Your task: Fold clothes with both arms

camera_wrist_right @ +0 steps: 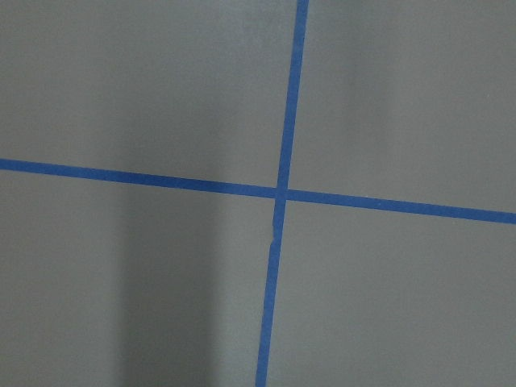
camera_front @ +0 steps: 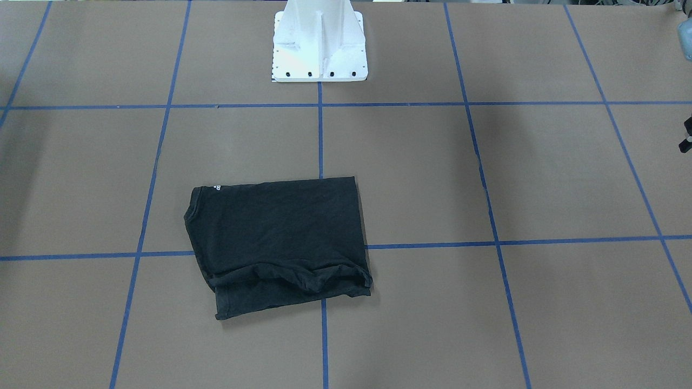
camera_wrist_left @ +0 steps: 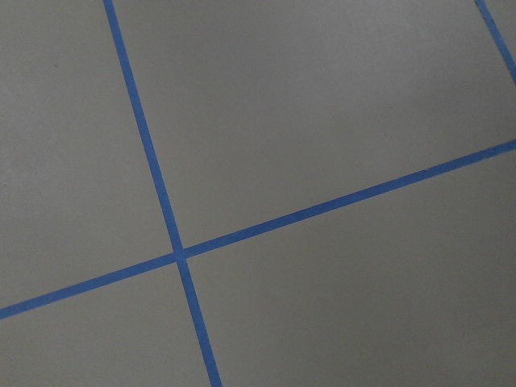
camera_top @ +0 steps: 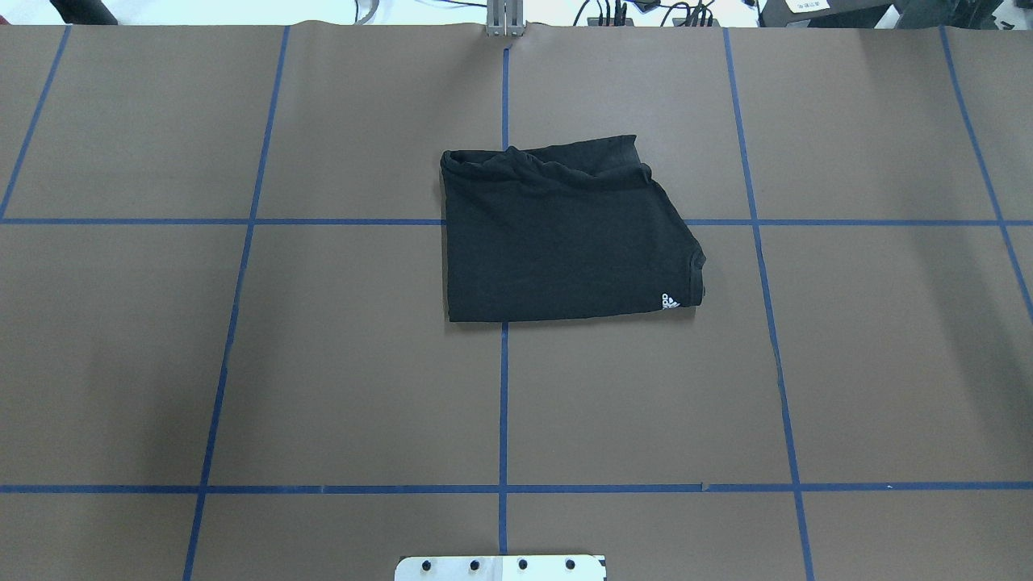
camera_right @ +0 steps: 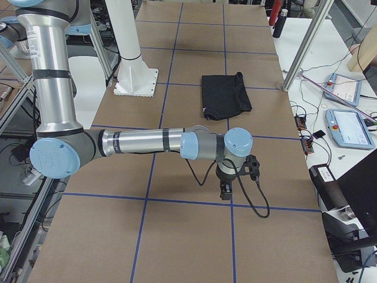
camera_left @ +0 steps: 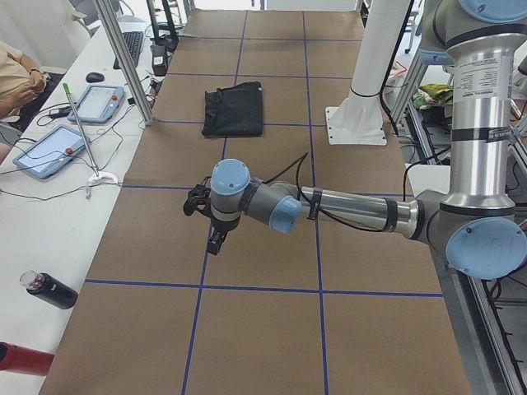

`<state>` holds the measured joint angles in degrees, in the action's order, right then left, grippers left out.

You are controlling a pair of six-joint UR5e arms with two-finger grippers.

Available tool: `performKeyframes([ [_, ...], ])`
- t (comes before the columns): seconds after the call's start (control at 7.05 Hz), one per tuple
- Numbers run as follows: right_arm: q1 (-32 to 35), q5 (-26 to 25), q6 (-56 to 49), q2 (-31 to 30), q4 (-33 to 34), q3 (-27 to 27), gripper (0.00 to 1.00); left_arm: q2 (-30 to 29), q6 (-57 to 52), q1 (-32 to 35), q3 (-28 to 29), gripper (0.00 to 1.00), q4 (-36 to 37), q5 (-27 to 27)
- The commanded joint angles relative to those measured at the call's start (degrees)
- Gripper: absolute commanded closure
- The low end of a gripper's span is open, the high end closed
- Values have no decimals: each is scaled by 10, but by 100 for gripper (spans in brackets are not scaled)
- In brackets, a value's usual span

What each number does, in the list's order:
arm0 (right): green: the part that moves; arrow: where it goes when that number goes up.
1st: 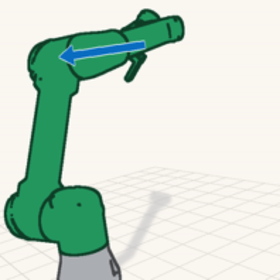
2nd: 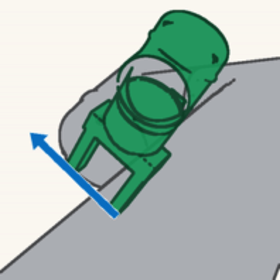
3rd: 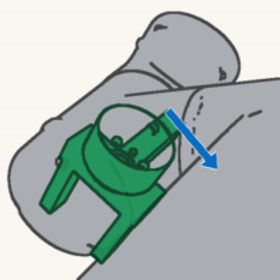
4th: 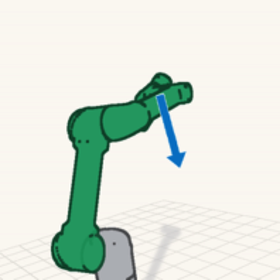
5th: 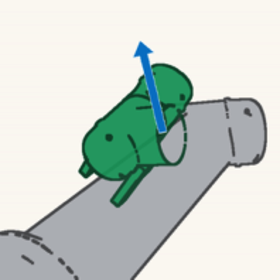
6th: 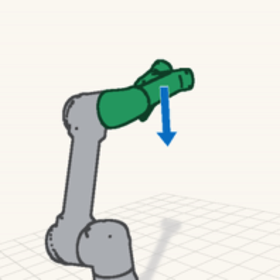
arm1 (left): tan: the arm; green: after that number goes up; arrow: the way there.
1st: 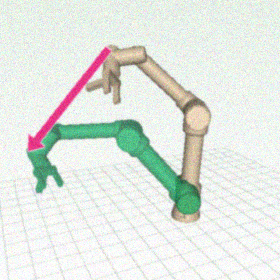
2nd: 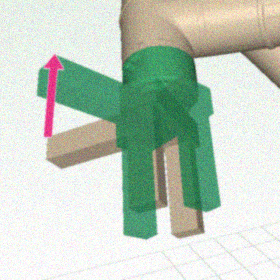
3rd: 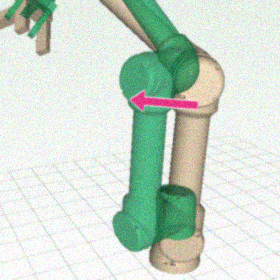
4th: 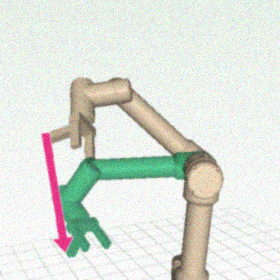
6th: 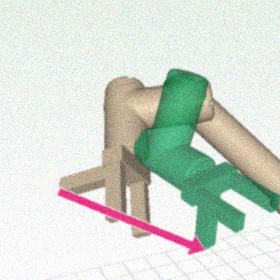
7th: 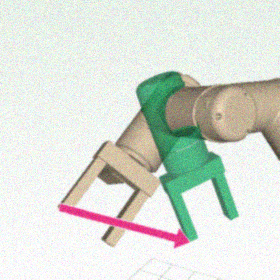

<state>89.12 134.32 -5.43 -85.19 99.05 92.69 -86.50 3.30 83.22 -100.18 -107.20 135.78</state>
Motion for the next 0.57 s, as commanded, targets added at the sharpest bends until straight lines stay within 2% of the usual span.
performKeyframes([
  [0.0, -4, 2, 2, 1, 47, 32, 0, -5, 1, -1, -12, 0, 1, 3],
  [0.43, -4, 8, -1, -19, 42, 42, 0, 0, 0, -3, -15, 0, -3, 4],
])
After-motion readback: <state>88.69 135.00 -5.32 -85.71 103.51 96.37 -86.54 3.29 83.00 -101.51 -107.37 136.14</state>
